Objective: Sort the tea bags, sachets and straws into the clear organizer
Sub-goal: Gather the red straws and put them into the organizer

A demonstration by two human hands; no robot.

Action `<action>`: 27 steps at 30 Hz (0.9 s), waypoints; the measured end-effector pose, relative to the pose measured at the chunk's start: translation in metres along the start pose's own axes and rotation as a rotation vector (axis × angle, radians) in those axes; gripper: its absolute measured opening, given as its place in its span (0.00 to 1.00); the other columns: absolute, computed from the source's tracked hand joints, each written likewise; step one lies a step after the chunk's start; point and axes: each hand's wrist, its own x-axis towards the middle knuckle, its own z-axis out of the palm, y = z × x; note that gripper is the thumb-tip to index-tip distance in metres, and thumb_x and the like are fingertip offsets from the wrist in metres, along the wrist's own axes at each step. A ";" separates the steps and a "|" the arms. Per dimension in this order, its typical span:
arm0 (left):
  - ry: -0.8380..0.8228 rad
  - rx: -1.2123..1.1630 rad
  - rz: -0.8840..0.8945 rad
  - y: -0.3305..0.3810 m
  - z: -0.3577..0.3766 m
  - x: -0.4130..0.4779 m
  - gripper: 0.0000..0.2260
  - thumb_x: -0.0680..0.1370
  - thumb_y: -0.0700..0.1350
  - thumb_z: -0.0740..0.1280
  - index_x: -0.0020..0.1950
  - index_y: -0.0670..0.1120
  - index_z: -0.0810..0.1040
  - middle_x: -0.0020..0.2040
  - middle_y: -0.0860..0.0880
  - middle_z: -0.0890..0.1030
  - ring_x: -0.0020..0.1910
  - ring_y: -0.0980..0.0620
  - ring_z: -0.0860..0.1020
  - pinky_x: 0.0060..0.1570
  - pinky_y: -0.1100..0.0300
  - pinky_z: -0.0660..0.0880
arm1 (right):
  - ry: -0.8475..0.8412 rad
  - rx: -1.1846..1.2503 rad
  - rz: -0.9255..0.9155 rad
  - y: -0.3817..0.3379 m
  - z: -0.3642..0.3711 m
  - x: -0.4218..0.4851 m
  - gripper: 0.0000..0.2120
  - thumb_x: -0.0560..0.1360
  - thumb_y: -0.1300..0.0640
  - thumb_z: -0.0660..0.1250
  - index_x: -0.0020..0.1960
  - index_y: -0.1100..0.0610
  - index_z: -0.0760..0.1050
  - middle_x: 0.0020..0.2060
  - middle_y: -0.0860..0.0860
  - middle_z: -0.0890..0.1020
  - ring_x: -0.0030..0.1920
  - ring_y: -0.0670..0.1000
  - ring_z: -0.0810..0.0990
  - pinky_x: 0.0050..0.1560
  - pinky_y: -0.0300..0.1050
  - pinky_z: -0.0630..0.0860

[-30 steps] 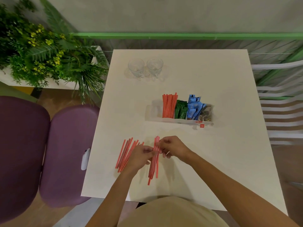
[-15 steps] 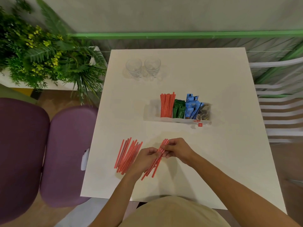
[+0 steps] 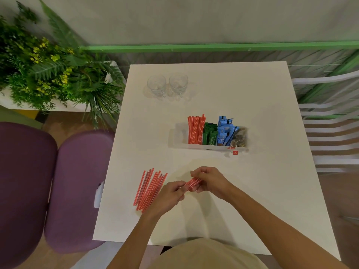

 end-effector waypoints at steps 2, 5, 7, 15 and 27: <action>-0.013 0.069 0.039 0.002 -0.002 0.000 0.11 0.82 0.50 0.60 0.44 0.54 0.80 0.29 0.55 0.71 0.25 0.61 0.66 0.29 0.67 0.63 | -0.012 -0.072 -0.024 -0.002 0.002 0.001 0.11 0.76 0.56 0.70 0.48 0.65 0.79 0.40 0.64 0.84 0.35 0.56 0.81 0.35 0.43 0.78; -0.017 0.114 0.054 0.006 -0.007 0.000 0.12 0.81 0.49 0.61 0.41 0.55 0.80 0.30 0.55 0.76 0.28 0.58 0.70 0.33 0.64 0.67 | -0.032 -0.104 -0.064 -0.002 0.003 0.002 0.07 0.75 0.60 0.70 0.45 0.65 0.81 0.37 0.63 0.83 0.33 0.53 0.80 0.34 0.42 0.76; -0.010 0.080 0.052 0.007 -0.014 -0.001 0.09 0.80 0.48 0.64 0.43 0.51 0.82 0.33 0.53 0.81 0.29 0.55 0.72 0.33 0.65 0.68 | -0.028 -0.092 -0.067 0.001 0.002 0.002 0.06 0.75 0.63 0.70 0.44 0.66 0.81 0.35 0.61 0.83 0.32 0.52 0.79 0.34 0.41 0.75; 0.190 -0.114 -0.004 0.000 -0.037 0.000 0.13 0.80 0.50 0.64 0.41 0.45 0.81 0.33 0.49 0.81 0.26 0.53 0.74 0.27 0.62 0.67 | 0.130 0.071 -0.119 0.007 0.002 0.008 0.05 0.76 0.66 0.68 0.44 0.67 0.81 0.31 0.61 0.79 0.32 0.55 0.75 0.34 0.42 0.73; 0.319 -0.352 0.072 0.009 -0.020 0.009 0.03 0.74 0.42 0.73 0.46 0.44 0.85 0.28 0.52 0.76 0.27 0.53 0.67 0.26 0.64 0.64 | 0.047 0.024 -0.097 -0.010 0.010 0.012 0.07 0.75 0.67 0.69 0.50 0.69 0.80 0.39 0.64 0.83 0.37 0.56 0.84 0.37 0.41 0.80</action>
